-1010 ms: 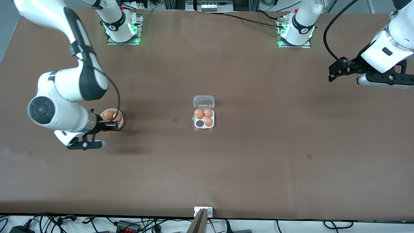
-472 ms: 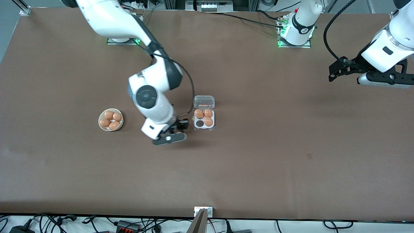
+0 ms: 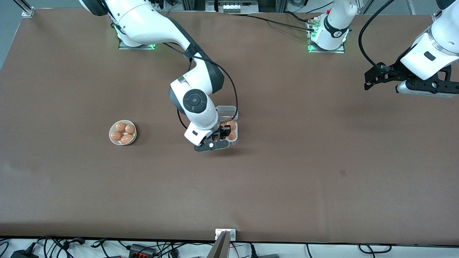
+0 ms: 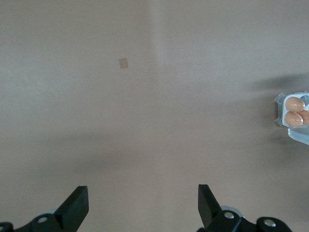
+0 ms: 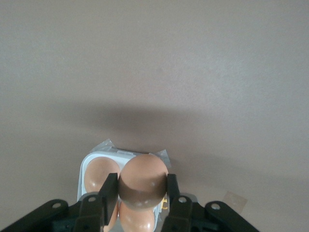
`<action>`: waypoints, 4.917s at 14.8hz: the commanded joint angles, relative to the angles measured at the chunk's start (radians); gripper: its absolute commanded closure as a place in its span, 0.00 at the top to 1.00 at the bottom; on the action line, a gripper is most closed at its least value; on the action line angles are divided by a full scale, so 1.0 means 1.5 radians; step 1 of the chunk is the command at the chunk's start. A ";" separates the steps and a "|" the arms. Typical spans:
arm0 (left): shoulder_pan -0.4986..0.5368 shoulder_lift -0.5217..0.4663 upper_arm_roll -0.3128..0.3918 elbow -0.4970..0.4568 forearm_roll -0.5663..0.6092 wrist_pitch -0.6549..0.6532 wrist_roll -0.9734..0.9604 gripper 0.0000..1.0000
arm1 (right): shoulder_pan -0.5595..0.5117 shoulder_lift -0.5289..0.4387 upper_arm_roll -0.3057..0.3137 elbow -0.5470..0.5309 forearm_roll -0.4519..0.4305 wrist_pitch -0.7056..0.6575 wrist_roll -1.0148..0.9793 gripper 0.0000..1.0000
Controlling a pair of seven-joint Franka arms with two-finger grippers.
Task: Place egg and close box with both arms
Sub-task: 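Lift the egg and carry it to the empty slot of the box, then lower the egg into the empty slot and open the right gripper, then withdraw the right gripper while the left gripper reaches toward the box lid, then lower the left gripper onto the open lid of the egg box, then press the lid shut over the eggs with the left gripper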
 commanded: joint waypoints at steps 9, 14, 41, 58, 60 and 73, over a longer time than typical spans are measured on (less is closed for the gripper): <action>-0.002 0.011 0.000 0.024 -0.001 -0.016 0.001 1.00 | 0.017 0.024 -0.007 0.008 0.058 -0.024 0.010 0.00; -0.003 0.011 -0.001 0.024 -0.001 -0.027 0.000 1.00 | 0.022 0.031 -0.008 0.008 0.053 -0.024 0.014 0.99; -0.030 0.116 -0.212 -0.042 -0.124 -0.055 -0.234 0.01 | -0.311 -0.284 -0.048 -0.006 0.007 -0.281 -0.118 1.00; -0.200 0.339 -0.329 -0.202 0.124 0.567 -0.540 0.01 | -0.451 -0.495 -0.024 -0.236 -0.047 -0.303 -0.310 1.00; -0.199 0.368 -0.324 -0.175 0.163 0.595 -0.540 0.01 | -0.451 -0.501 -0.022 -0.236 -0.046 -0.309 -0.309 1.00; -0.174 0.380 -0.283 -0.074 0.311 0.516 -0.532 0.03 | -0.453 -0.508 -0.024 -0.236 -0.038 -0.323 -0.310 1.00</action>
